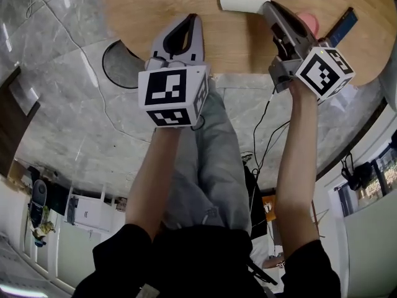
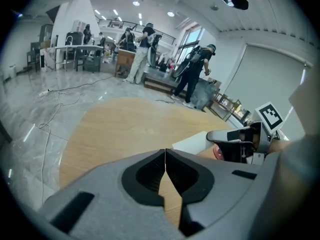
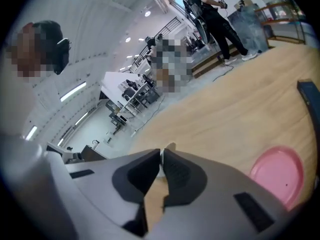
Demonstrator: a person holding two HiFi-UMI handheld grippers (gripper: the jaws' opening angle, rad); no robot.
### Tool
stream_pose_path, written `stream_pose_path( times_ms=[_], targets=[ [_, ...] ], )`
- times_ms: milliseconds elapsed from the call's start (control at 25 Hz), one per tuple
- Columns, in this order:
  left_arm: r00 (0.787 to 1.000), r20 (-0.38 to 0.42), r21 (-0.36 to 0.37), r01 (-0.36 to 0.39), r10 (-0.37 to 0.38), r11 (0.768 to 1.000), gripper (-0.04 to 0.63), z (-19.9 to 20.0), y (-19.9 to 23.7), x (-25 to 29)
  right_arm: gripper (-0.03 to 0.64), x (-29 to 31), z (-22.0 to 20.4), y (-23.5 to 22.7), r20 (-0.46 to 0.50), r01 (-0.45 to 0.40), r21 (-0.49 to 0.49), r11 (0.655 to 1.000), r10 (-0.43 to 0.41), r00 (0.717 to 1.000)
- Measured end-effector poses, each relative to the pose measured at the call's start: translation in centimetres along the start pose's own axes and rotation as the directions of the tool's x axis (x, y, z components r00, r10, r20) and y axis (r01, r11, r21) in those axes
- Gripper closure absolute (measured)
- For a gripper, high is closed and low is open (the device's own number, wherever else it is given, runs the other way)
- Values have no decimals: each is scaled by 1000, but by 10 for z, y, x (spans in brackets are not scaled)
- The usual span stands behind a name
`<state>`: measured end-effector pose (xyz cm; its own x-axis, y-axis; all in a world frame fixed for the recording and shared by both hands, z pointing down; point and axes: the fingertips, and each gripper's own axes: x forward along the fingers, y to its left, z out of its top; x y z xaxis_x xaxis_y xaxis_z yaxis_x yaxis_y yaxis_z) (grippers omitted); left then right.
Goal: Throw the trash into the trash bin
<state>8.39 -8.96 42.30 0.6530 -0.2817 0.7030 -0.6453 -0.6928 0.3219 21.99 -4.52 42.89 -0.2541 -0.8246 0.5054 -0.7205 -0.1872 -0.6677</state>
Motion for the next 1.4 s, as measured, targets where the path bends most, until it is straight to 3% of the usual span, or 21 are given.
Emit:
stream_pose_path(
  times_ms=[160,400,680,880,1120,1280,1400],
  targets=[
    [999,24,-36,-35,36,999,583,-13,12,-22,601,-3,-5,42,10,-44,-103,994,46,999],
    [991,59,-111,-113,120,987,583,-42,36,-69,601,0,-26,104,-25,-129,-183,975,127,992],
    [958,67,-251,-254,278,934,583,-99,77,-136,601,16,-79,169,-186,-250,-293,923,202,962],
    [919,65,-349,-345,390,871,583,-135,113,-180,601,39,-131,220,-325,-342,-385,857,221,920],
    [861,72,-455,-421,504,785,583,-161,155,-223,600,77,-191,277,-484,-470,-454,757,233,844],
    [822,55,-494,-470,566,731,583,-185,185,-249,600,108,-232,297,-529,-488,-484,726,201,824],
    [794,29,-519,-507,607,688,583,-209,194,-269,600,123,-259,304,-557,-499,-474,726,192,808]
  ],
)
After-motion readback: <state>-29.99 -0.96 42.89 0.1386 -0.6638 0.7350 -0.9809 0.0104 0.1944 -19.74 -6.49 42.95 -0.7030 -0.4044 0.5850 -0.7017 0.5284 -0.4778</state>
